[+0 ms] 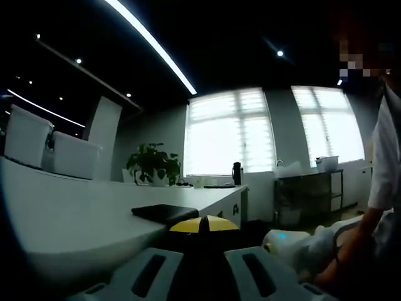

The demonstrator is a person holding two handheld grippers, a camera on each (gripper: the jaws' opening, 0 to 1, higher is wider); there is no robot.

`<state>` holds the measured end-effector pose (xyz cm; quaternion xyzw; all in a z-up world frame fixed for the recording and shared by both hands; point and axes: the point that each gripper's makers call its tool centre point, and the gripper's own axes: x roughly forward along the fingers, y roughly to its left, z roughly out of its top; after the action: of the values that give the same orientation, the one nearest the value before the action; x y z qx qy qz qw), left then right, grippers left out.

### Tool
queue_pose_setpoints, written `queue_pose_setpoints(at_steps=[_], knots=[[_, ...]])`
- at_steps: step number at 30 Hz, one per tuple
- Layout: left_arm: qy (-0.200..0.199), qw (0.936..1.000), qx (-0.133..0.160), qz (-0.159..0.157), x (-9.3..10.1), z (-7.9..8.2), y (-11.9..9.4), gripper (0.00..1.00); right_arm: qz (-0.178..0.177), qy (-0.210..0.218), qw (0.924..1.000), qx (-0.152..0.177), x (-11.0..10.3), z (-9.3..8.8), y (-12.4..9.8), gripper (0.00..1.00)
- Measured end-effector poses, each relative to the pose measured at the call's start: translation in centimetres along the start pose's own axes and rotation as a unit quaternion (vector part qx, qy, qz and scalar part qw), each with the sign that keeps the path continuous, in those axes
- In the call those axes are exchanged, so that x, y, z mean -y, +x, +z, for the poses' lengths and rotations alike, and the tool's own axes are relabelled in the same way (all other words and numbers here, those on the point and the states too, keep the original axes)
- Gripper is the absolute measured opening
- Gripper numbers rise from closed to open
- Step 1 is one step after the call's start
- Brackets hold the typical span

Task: Clamp the fixed fixture on the desktop, loosen the retaining clip, secure it to the edge of the desk, and tighten the retaining clip.

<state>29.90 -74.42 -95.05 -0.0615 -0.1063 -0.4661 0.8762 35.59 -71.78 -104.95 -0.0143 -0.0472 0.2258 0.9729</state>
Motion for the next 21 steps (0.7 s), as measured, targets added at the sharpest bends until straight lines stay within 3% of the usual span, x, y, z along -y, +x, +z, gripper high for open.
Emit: queue_pose_setpoints(at_steps=[2, 6, 9, 12, 16, 21], knots=[[0.009, 1.0, -0.002, 0.002, 0.1, -0.1, 0.0, 0.02, 0.012, 0.031, 0.9994, 0.013, -0.4, 0.7, 0.1, 0.35], [-0.001, 1.0, 0.004, 0.007, -0.1, 0.0, 0.0, 0.02, 0.002, 0.013, 0.9999, 0.005, 0.2, 0.6, 0.1, 0.28], [-0.002, 1.0, 0.008, 0.005, 0.0, 0.0, -0.1, 0.02, 0.029, 0.004, 0.9995, 0.008, 0.0, 0.6, 0.0, 0.27], [-0.003, 1.0, 0.003, 0.005, 0.0, -0.2, 0.0, 0.02, 0.086, -0.02, 0.9959, 0.021, -0.4, 0.7, 0.1, 0.27], [-0.012, 0.9999, -0.001, 0.006, 0.0, -0.3, 0.1, 0.02, 0.207, -0.014, 0.9778, 0.027, -1.4, 0.7, 0.4, 0.27], [-0.008, 1.0, 0.0, 0.006, 0.0, -0.3, 0.1, 0.02, 0.325, -0.067, 0.9431, 0.006, -2.0, 0.4, 0.4, 0.27]])
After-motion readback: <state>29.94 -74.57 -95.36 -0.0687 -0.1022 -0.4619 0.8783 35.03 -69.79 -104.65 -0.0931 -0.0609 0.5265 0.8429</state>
